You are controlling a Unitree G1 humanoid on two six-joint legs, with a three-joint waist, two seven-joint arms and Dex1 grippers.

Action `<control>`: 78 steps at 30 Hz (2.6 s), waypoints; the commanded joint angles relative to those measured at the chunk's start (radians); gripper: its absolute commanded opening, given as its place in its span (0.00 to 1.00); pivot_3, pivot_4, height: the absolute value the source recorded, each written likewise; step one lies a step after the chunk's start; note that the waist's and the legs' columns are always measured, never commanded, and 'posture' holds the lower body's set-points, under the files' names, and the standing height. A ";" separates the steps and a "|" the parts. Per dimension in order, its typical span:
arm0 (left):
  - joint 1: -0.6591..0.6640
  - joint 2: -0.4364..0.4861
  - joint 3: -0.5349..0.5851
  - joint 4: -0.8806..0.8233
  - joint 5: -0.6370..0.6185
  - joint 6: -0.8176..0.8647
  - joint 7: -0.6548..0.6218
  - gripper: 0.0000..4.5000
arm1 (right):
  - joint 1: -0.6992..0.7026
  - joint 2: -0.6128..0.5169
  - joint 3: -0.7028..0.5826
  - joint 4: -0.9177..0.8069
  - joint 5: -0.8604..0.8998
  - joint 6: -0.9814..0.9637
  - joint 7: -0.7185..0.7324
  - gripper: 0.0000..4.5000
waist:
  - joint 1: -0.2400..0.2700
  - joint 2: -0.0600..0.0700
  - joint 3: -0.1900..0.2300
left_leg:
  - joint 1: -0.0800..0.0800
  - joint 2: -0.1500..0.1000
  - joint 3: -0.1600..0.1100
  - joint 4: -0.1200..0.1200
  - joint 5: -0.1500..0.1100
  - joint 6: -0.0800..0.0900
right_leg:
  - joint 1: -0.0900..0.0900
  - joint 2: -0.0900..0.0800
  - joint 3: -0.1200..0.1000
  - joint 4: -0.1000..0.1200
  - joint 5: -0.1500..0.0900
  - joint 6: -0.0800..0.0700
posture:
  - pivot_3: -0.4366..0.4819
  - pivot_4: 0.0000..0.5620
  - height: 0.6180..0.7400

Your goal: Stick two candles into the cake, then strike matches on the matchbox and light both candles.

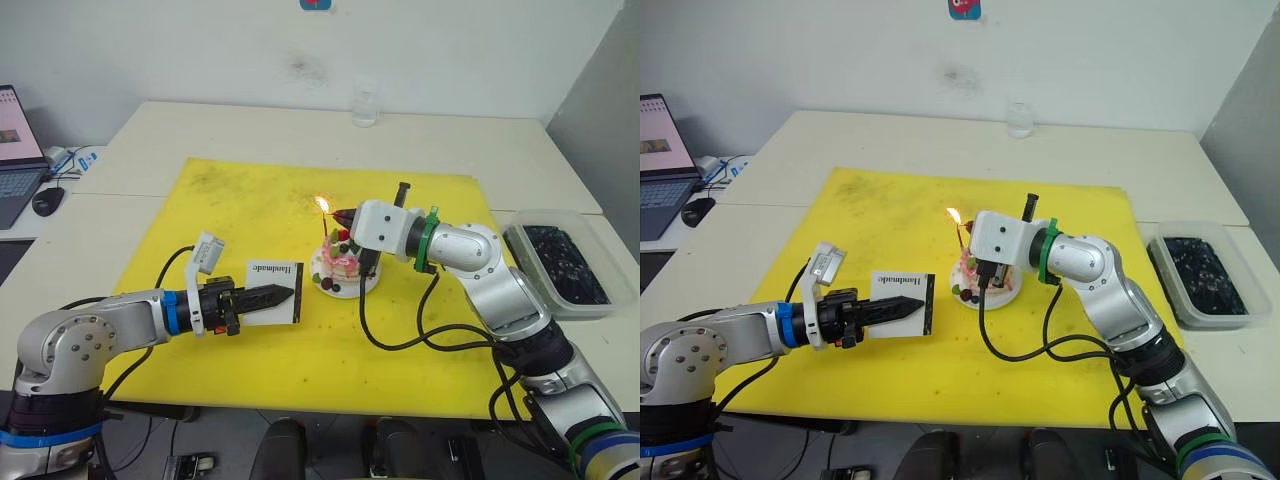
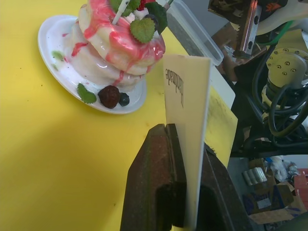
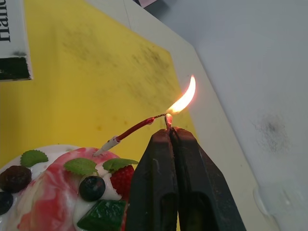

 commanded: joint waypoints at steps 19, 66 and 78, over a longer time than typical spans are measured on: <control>-0.019 -0.013 0.001 -0.008 0.003 -0.017 -0.013 0.00 | -0.013 0.015 0.009 0.077 -0.062 -0.126 -0.002 0.01 | 0.000 0.000 0.000 | 0.000 0.000 0.000 0.000 0.000 0.000 | 0.000 0.000 0.000 0.000 0.000 0.000 | 0.48 0.27 1.00; -0.050 -0.049 -0.033 -0.006 0.006 -0.009 -0.023 0.00 | -0.055 0.048 -0.199 -0.043 0.021 0.058 -0.071 0.01 | 0.000 0.000 0.000 | 0.000 0.000 0.000 0.000 0.000 0.000 | 0.000 0.000 0.000 0.000 0.000 0.000 | 0.48 0.27 1.00; -0.052 -0.080 -0.053 -0.019 -0.005 0.000 -0.016 0.00 | 0.122 -0.150 -0.515 -0.136 0.098 0.242 -0.104 0.01 | 0.003 0.000 0.000 | -0.001 -0.001 0.001 0.000 0.000 0.000 | 0.000 -0.003 0.001 -0.001 0.000 0.000 | 0.48 0.27 1.00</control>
